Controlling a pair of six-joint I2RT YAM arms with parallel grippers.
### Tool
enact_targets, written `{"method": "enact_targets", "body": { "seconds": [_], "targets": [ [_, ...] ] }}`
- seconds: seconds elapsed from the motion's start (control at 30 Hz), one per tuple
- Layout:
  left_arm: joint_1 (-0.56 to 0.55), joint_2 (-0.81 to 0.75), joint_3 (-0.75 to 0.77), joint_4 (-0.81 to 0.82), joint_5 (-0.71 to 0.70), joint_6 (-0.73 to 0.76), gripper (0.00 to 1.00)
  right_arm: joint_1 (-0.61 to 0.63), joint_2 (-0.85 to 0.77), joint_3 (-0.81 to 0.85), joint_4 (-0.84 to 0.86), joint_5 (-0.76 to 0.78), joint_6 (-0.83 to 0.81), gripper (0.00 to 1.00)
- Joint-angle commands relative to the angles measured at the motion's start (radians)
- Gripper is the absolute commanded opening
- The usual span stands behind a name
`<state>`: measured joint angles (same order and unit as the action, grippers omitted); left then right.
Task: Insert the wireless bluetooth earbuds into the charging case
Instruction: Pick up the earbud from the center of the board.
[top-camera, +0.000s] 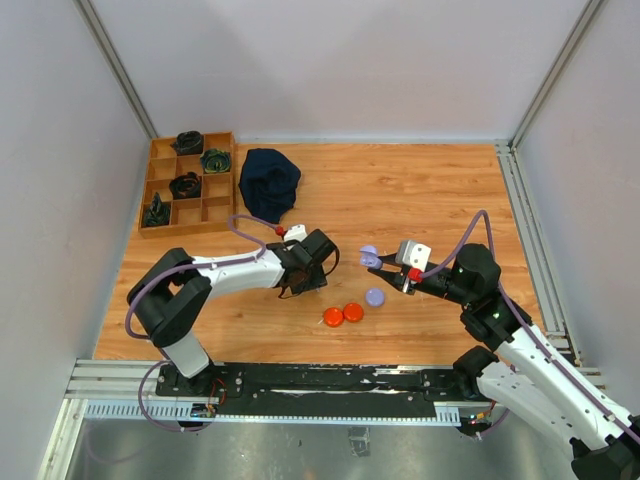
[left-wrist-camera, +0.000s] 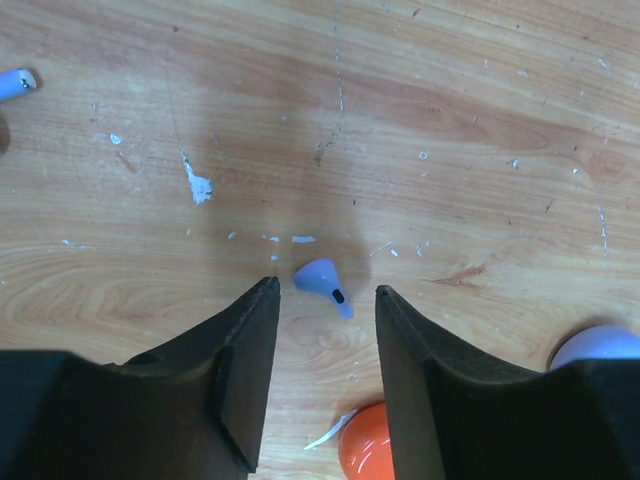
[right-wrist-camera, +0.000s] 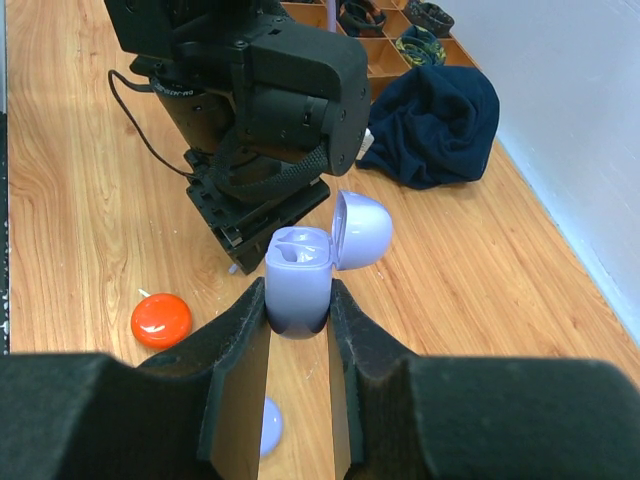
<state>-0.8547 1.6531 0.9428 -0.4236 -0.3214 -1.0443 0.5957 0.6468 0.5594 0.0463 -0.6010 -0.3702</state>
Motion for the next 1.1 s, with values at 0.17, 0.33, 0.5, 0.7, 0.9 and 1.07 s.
{"method": "enact_targets", "body": {
  "seconds": [0.17, 0.33, 0.5, 0.7, 0.9, 1.07],
  "targets": [
    [-0.018, 0.055, 0.06, -0.052, -0.055, 0.009, 0.38, 0.009, -0.018, -0.011, 0.022, -0.001, 0.006, 0.05],
    [-0.029, 0.076, 0.074, -0.069, -0.059, 0.019, 0.37, 0.01, -0.021, -0.01, 0.021, -0.002, 0.008, 0.05],
    [-0.029, 0.1, 0.088, -0.089, -0.072, 0.039, 0.37, 0.009, -0.025, -0.01, 0.022, -0.003, 0.01, 0.05],
    [-0.029, 0.137, 0.119, -0.117, -0.07, 0.086, 0.34, 0.01, -0.028, -0.009, 0.025, -0.006, 0.011, 0.05],
    [-0.029, 0.153, 0.12, -0.126, -0.063, 0.104, 0.29, 0.009, -0.031, -0.011, 0.027, -0.008, 0.01, 0.05],
    [-0.029, 0.162, 0.122, -0.126, -0.059, 0.114, 0.22, 0.009, -0.031, -0.01, 0.028, -0.012, 0.012, 0.05]
  ]
}}
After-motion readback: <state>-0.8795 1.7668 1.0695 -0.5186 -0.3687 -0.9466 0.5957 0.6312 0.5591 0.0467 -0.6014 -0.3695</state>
